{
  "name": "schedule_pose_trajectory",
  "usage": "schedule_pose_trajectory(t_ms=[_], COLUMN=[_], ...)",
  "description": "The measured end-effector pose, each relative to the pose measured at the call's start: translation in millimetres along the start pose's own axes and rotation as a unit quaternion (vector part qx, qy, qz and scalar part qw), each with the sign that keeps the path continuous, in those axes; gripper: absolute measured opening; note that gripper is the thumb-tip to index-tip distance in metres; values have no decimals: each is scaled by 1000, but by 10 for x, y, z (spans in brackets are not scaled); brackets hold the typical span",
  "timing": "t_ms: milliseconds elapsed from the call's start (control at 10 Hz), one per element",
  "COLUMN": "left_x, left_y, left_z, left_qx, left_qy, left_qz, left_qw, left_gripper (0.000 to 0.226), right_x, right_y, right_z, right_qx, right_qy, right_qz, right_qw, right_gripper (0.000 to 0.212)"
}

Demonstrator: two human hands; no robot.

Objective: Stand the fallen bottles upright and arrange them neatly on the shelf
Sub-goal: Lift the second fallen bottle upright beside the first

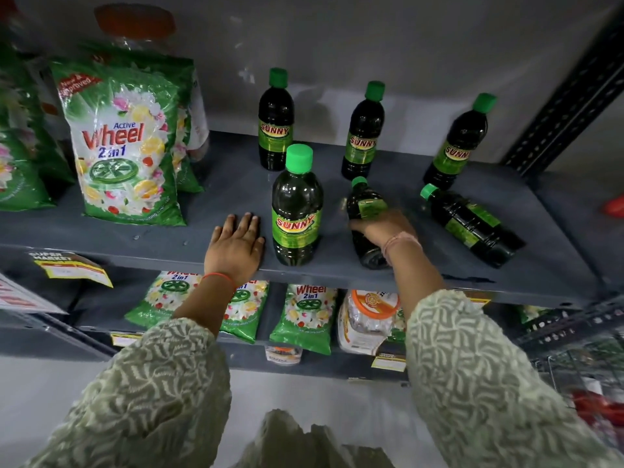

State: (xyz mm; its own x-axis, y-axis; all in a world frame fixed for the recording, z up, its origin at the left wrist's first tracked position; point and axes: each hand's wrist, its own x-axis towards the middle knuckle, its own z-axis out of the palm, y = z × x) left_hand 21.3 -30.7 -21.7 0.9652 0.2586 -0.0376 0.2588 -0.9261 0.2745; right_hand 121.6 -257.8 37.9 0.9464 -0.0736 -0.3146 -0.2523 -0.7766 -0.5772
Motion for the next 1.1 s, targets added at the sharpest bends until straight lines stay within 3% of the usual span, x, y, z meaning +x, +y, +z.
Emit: schedule_pose_trajectory(t_ms=[100,300,400,600,800,900,1000,1100], left_x=[-5,-3,-4,-14,-15,-17,-18,-22], left_y=[12,-7,0,11,13,15,18,20], left_z=[23,43,44,33,25,24,19,15], left_qx=[-1,-4,2,8,7,9,10,11], left_qy=[8,15,14,12,9,8,6,4], left_qz=[-5,-9,-12,-15,-17,-16,-17,-17], left_qw=[1000,1000,1000,1000,1000,1000,1000,1000], left_gripper=[51,50,50,50,51,51,51,51], right_x=[75,8,14,-5,-56,-48,-80,-53], right_y=[48,96,111,167,161,210,222,210], right_z=[95,367,426,461,441,435,427,449], right_qx=[36,252,290,289,210,240,266,215], right_qy=[51,210,200,185,223,181,119,140], right_qz=[-46,-188,-217,-224,-200,-207,-205,-213], right_qw=[997,926,910,912,931,931,935,943], right_gripper=[68,71,76,82,101,96,109,113])
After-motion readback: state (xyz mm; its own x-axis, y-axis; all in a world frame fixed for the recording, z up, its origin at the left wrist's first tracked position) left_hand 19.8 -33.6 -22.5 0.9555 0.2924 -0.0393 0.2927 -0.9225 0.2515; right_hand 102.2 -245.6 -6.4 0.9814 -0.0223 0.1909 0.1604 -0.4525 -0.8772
